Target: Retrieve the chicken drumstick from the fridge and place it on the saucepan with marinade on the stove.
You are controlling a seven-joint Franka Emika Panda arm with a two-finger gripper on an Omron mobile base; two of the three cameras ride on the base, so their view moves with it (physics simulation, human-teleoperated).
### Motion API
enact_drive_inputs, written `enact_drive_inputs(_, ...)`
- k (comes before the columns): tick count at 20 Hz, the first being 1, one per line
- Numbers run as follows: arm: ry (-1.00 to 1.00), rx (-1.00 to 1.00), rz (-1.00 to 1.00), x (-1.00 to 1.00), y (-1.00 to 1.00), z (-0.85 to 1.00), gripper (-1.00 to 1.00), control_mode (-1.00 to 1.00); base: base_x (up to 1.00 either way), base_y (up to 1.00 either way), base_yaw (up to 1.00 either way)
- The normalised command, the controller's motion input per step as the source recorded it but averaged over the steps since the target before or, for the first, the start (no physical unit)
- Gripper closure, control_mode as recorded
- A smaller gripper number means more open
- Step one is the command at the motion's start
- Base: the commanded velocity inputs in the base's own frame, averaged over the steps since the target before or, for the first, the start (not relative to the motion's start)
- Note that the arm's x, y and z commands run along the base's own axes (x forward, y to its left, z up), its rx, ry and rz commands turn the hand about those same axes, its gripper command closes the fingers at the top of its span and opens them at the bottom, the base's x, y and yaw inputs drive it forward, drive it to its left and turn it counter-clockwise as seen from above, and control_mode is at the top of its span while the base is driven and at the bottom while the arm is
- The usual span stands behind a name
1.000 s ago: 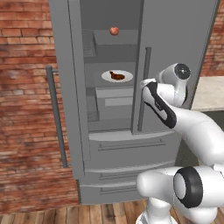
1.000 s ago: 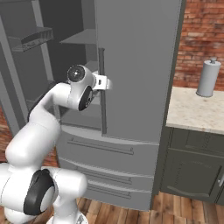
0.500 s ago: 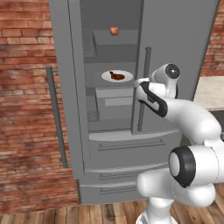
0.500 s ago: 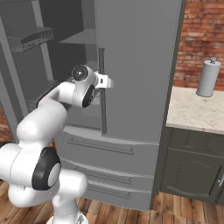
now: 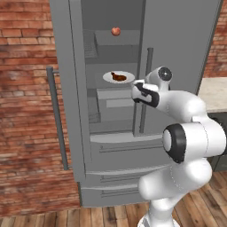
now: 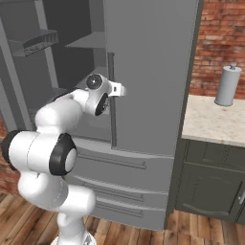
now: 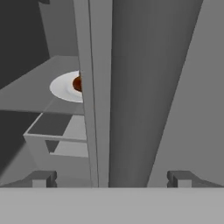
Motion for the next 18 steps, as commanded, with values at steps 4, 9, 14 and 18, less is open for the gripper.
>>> enact_drive_inputs(4, -0.01, 0.0, 0.0, 0.7, -0.01, -0.31, -1.0, -1.0, 0.0, 0.0, 0.0)
enact_drive_inputs(9, -0.02, 0.0, 0.0, 0.75, -0.1, -0.33, -1.0, -1.0, 0.0, 0.0, 0.0)
enact_drive_inputs(14, 0.0, 0.0, 0.0, 0.36, -0.06, -0.1, 1.0, -1.0, 0.0, 0.0, 0.0)
enact_drive_inputs(18, 0.0, 0.0, 0.02, 0.03, -0.11, -0.01, 1.0, -1.0, 0.0, 0.0, 0.0)
